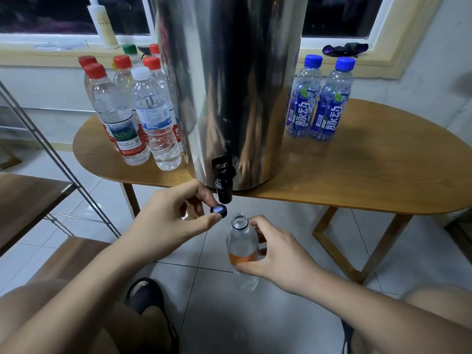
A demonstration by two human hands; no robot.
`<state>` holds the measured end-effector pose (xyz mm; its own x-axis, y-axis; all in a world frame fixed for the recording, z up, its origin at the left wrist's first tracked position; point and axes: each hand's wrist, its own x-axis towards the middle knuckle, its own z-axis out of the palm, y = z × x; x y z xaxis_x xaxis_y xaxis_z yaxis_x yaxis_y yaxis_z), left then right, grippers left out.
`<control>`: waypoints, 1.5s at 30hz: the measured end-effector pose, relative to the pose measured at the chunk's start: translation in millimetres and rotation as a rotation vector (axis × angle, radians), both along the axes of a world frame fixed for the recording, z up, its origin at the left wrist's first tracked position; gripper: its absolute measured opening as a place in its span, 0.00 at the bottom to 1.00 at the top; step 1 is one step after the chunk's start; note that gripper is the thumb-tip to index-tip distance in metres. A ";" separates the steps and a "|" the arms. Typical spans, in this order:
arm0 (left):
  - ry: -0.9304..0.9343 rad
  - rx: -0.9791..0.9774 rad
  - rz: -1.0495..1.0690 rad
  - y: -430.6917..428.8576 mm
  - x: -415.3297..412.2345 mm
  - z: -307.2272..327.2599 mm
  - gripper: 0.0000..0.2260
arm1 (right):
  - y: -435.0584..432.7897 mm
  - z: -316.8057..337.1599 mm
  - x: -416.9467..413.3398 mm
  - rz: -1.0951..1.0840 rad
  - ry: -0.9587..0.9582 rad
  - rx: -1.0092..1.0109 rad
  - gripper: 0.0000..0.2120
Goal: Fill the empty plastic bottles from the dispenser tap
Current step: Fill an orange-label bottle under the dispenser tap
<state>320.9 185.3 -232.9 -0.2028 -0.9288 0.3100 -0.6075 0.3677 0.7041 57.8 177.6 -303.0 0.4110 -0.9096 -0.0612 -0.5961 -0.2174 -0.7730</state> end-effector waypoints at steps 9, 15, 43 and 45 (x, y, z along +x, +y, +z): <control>-0.125 -0.071 -0.152 8.6 -15.3 0.8 0.10 | 4.8 -3.2 2.9 0.023 0.007 -0.003 0.31; -0.220 -0.084 -0.157 8.0 -15.5 -4.8 0.10 | 5.3 -2.8 3.8 0.070 0.058 -0.020 0.30; -0.663 -0.071 -0.030 9.0 -30.8 6.0 0.27 | 11.0 -12.3 7.4 0.120 0.137 -0.037 0.30; -0.655 -0.120 -0.024 8.3 -30.2 4.3 0.28 | 11.9 -10.6 7.7 0.117 0.141 -0.045 0.29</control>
